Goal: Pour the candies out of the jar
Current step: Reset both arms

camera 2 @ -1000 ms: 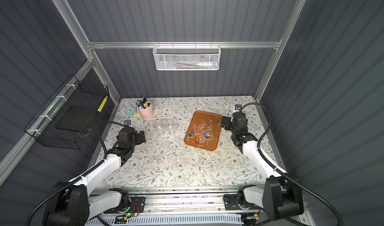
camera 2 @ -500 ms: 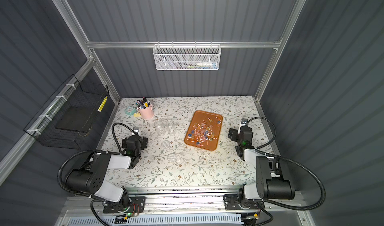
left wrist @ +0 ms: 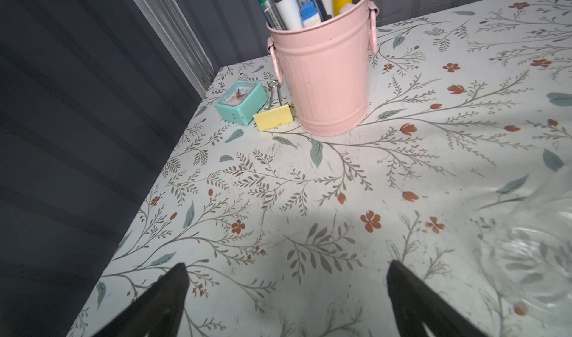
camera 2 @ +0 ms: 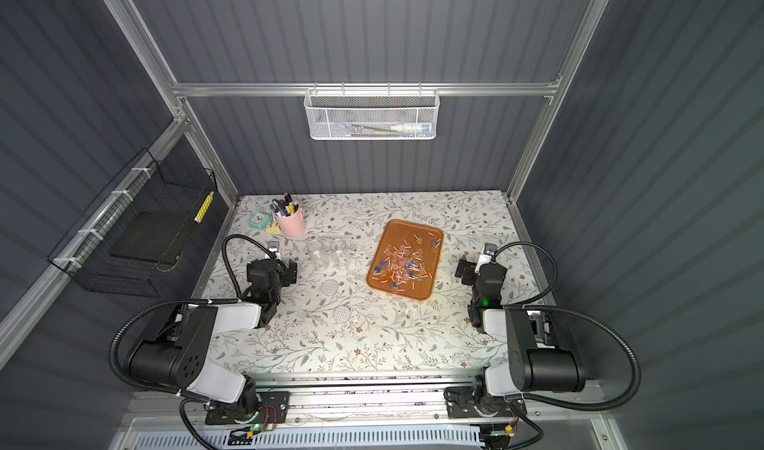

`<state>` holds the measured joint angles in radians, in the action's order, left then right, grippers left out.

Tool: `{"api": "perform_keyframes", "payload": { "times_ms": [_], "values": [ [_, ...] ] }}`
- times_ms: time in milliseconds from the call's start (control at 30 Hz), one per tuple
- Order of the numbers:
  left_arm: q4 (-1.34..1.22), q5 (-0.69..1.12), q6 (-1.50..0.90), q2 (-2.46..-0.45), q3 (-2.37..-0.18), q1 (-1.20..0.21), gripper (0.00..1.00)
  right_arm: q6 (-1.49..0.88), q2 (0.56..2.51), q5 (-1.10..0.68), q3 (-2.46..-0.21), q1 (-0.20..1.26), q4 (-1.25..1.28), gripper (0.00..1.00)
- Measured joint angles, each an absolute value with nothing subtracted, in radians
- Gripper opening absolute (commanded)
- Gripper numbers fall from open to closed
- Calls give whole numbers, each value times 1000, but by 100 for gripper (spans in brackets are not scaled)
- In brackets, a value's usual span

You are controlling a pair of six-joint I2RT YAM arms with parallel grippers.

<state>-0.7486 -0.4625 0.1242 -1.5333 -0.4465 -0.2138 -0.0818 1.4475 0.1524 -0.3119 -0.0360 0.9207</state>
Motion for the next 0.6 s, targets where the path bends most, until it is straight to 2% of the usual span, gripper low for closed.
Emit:
{"api": "perform_keyframes", "payload": {
  "times_ms": [100, 233, 367, 600],
  "values": [
    [-819, -418, 101, -1551, -422, -184, 100, -82, 1447, 155, -312, -36, 927, 99],
    [-997, -355, 81, -1691, -393, -139, 100, -83, 1446, 158, -312, -36, 930, 99],
    [-1021, -315, 73, -1717, -355, -136, 100, -83, 1446, 158, -312, -36, 931, 99],
    [-999, -287, 70, -1716, -427, -136, 100, -83, 1446, 158, -312, -36, 931, 99]
  ]
}}
